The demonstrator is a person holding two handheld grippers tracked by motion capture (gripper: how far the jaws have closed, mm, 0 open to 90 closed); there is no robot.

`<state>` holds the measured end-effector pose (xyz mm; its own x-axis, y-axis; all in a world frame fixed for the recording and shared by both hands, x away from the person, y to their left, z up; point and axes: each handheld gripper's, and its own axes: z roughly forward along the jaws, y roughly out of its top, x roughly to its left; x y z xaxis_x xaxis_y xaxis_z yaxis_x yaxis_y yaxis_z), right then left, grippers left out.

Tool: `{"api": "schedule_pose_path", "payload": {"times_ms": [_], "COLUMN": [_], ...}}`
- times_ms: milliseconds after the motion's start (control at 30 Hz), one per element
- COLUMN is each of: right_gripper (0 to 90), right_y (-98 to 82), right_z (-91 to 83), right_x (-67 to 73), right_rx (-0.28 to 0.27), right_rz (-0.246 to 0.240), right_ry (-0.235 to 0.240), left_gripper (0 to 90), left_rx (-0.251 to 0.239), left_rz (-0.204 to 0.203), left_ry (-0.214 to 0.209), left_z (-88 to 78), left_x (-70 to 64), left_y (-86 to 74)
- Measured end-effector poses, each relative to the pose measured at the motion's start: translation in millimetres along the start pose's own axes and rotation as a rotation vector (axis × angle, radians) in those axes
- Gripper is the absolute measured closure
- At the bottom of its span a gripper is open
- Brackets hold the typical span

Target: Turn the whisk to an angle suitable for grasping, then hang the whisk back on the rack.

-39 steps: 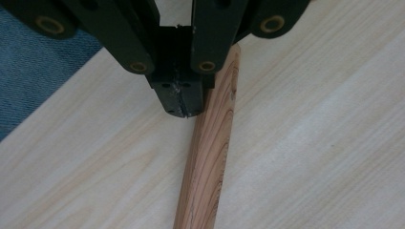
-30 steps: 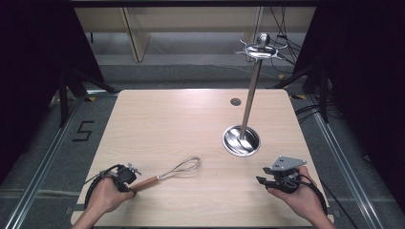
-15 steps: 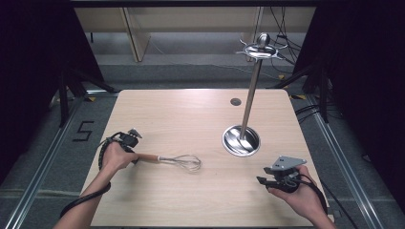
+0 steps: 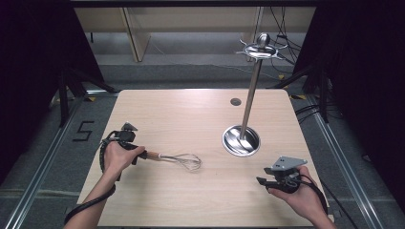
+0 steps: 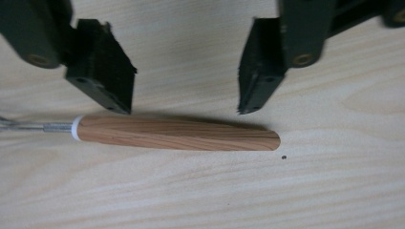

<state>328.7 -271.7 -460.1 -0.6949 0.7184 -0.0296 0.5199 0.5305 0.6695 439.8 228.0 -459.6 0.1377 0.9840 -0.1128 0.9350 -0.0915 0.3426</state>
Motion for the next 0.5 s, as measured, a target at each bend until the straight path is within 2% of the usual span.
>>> {"api": "schedule_pose_path", "payload": {"times_ms": [67, 100, 133, 167, 233, 300, 367, 400, 433, 467, 500], "right_gripper": [52.7, 52.5, 52.4, 52.1, 51.7, 51.5, 51.4, 51.4, 51.3, 51.2, 51.0], "right_y": [-0.6, -1.2, -1.6, -2.2, -3.3, -3.8, -2.9, -2.5, -1.6, -0.5, 0.3], "right_z": [1.0, 1.6, 1.7, 2.0, 1.7, 2.2, 2.4, 2.9, 3.4, 3.0, 3.5], "right_x": [-0.9, -0.7, -0.6, -0.8, -1.2, -1.3, -1.9, -1.7, -1.6, -1.5, -0.3], "right_rx": [0.002, 0.008, 0.011, 0.007, 0.014, 0.017, 0.023, 0.017, 0.014, 0.024, 0.023], "right_rz": [0.002, 0.008, 0.012, 0.011, 0.015, 0.026, 0.021, 0.022, 0.019, 0.015, 0.021], "right_ry": [0.001, 0.004, 0.005, 0.005, 0.007, 0.010, 0.008, 0.007, 0.004, 0.008, 0.010], "left_gripper": [27.3, 24.9, 23.1, 21.8, 20.9, 20.9, 20.9, 20.9, 20.9, 20.9, 20.9], "left_rx": [0.007, 0.001, 0.017, 0.026, 0.021, 0.028, 0.055, 0.027, 0.043, 0.057, 0.042], "left_rz": [-0.055, -0.062, -0.075, -0.083, -0.128, -0.156, -0.131, -0.165, -0.145, -0.145, -0.167], "left_ry": [0.003, 0.010, 0.017, 0.016, 0.008, 0.006, 0.005, 0.003, -0.005, -0.006, -0.014], "left_z": [4.3, 6.8, 8.8, 11.0, 17.0, 19.9, 18.6, 20.1, 18.8, 19.0, 21.3], "left_x": [0.1, 0.1, -0.1, -0.6, -3.6, -5.9, -5.7, -9.2, -9.0, -10.4, -12.4], "left_y": [2.1, 2.6, 4.0, 5.4, 8.1, 10.3, 11.9, 12.5, 13.0, 13.8, 13.8]}}
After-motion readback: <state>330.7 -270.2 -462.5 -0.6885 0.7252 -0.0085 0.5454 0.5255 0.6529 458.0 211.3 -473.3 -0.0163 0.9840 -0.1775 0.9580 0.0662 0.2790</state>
